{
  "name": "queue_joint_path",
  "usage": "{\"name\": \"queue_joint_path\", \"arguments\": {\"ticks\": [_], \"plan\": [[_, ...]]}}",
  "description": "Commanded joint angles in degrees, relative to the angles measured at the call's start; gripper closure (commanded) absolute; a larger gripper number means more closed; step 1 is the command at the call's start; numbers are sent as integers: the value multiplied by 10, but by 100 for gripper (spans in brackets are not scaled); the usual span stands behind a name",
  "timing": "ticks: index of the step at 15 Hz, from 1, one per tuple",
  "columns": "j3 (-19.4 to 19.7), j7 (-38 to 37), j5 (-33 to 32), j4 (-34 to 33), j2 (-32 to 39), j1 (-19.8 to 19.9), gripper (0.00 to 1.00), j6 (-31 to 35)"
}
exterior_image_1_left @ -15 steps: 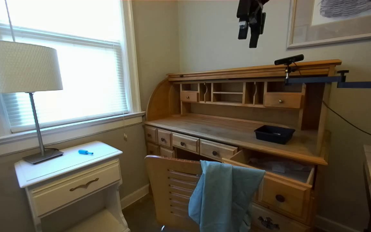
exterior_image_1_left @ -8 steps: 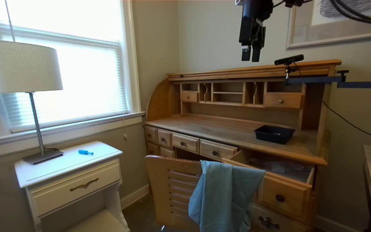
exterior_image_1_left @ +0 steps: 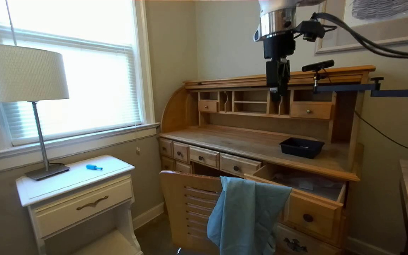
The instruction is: Close the drawer
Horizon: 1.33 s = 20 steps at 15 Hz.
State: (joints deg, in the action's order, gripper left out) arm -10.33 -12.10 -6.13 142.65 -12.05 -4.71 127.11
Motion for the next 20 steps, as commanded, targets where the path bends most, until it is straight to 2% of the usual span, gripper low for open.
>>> {"name": "queue_joint_path", "arguments": {"ticks": [1, 2, 7, 9, 12, 15, 20], "plan": [[12, -32, -37, -2, 47, 15, 0, -3], [12, -11, -15, 0, 27, 2, 0, -1], [17, -11, -16, -3, 35, 0, 0, -1], [9, -41, -43, -3, 48, 2, 0, 9], [7, -74, -112, 1, 92, 9, 0, 63], [26, -111, -168, -4, 154, 13, 0, 93], [75, -131, -167, -27, 262, 1, 0, 93]]}}
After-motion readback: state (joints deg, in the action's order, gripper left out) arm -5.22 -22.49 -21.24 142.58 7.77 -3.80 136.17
